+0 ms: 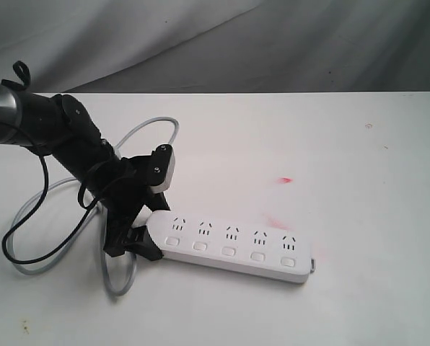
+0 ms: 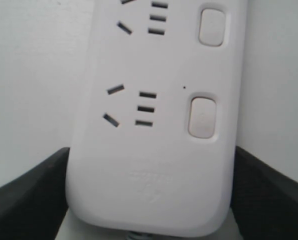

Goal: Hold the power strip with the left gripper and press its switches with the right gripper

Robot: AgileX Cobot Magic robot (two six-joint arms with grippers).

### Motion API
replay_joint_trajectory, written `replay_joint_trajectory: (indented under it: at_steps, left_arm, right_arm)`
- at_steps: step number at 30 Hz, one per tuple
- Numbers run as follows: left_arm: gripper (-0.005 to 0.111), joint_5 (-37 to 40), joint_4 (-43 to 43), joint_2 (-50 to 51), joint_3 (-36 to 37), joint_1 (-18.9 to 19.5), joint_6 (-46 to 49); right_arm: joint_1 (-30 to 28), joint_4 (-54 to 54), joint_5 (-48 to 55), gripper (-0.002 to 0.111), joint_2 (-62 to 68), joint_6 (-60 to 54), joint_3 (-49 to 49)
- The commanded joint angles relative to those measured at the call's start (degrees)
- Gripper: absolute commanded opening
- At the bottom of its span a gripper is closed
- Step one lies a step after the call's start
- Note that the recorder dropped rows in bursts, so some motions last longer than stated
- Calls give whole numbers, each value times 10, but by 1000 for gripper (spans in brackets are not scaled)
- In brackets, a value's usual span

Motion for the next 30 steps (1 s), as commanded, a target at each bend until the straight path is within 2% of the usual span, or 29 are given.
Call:
replay_joint_trajectory:
  at_steps: [1,3,5,11,15,20,30]
  left_arm:
    - [50,8,-1,3,-1,-3,-3]
    - [50,8,-1,3,-1,-3,-3]
    - [50,8,-1,3,-1,-3,-3]
    - [50,8,-1,3,-1,-3,-3]
    - [50,8,-1,3,-1,-3,-3]
    - [50,8,-1,3,-1,-3,-3]
    - [50,8,-1,3,-1,-3,-3]
  right_arm:
    - [-4,-370,-5,0,-3,384,4]
    - [-4,-505,-5,0,-3,537,7]
    - [-4,-578,4,0,-3,640,18]
    - [-5,-682,29,0,-75,760,81]
    - [-6,-727,86,0,-134,815,106]
    - [-6,-889,133,0,-171,996,129]
    - [-6,-912,150,0,-177,1024,148]
